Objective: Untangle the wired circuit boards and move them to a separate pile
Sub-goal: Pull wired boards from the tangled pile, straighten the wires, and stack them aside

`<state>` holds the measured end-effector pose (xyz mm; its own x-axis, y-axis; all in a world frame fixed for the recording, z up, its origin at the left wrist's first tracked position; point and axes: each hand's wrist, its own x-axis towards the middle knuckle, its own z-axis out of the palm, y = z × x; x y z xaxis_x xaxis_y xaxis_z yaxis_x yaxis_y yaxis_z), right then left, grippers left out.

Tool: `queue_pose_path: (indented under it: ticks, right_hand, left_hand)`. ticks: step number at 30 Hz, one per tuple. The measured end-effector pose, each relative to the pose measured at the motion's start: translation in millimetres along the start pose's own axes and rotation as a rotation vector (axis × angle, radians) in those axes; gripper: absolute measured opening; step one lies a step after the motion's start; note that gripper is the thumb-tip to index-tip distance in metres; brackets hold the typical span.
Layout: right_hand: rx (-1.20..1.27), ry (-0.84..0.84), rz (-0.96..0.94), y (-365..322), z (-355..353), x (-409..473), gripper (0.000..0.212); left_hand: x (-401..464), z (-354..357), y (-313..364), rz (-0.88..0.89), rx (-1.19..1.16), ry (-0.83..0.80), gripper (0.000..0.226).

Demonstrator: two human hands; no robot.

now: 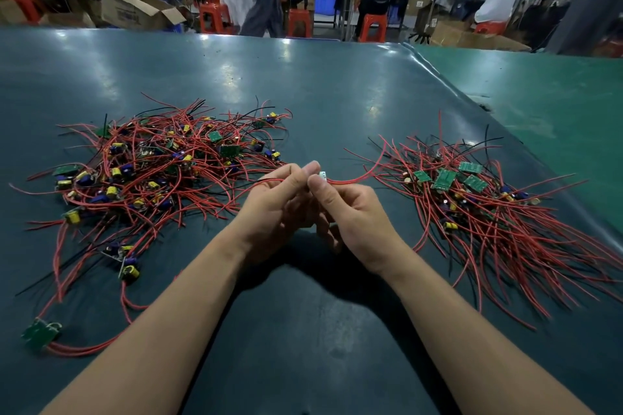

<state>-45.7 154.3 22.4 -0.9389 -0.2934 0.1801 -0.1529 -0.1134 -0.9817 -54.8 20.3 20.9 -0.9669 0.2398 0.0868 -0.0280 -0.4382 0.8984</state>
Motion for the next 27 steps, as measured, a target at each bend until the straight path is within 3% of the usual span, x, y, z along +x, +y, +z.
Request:
queue_pose_path:
  ticks: [3,6,10,14,16,18,20,23,25,27]
  right_hand:
    - [0.065,0.045,-0.045,1.1,2.2,2.8,0.026]
    - [0.086,0.155,-0.107,5.8,-0.5,6.3,0.032]
    - [-0.067,0.490,-0.204,6.5,-4.3,12.0,0.041]
    - [0.132,0.838,-0.287,-1.5,-20.0,16.2,0.033]
    - [0.330,0.956,-0.234,-3.3,-32.1,18.1,0.034]
    - [0.434,0.993,-0.086,-1.1,-39.2,20.1,0.035]
    - [0.457,0.942,0.031,2.3,-39.5,21.3,0.039]
    - [0.397,0.845,0.037,5.4,-35.4,22.7,0.045]
    - [0.366,0.817,0.012,6.0,-34.3,23.5,0.046]
    - [0.366,0.814,0.010,6.6,-34.8,23.8,0.045]
  left_hand:
    - [-0.9,0.7,1.9,-0.023,0.062,0.018,0.048]
    - [1.1,5.5,3.7,0.023,0.117,0.200,0.055]
    - [8.1,1.4,5.9,0.187,0.020,0.481,0.057]
    - [12.2,-16.3,9.2,0.290,-0.006,0.686,0.058]
    - [12.3,-22.8,7.0,0.328,0.171,0.761,0.053]
    - [11.4,-23.6,0.9,0.349,0.542,0.783,0.042]
    - [9.0,-21.7,-6.7,0.405,0.893,0.765,0.028]
    - [4.5,-20.1,-11.1,0.547,1.293,0.745,0.008]
    - [2.8,-25.7,-6.5,0.522,1.507,0.829,0.015]
    - [-0.4,-35.1,1.0,0.350,1.623,0.974,0.028]
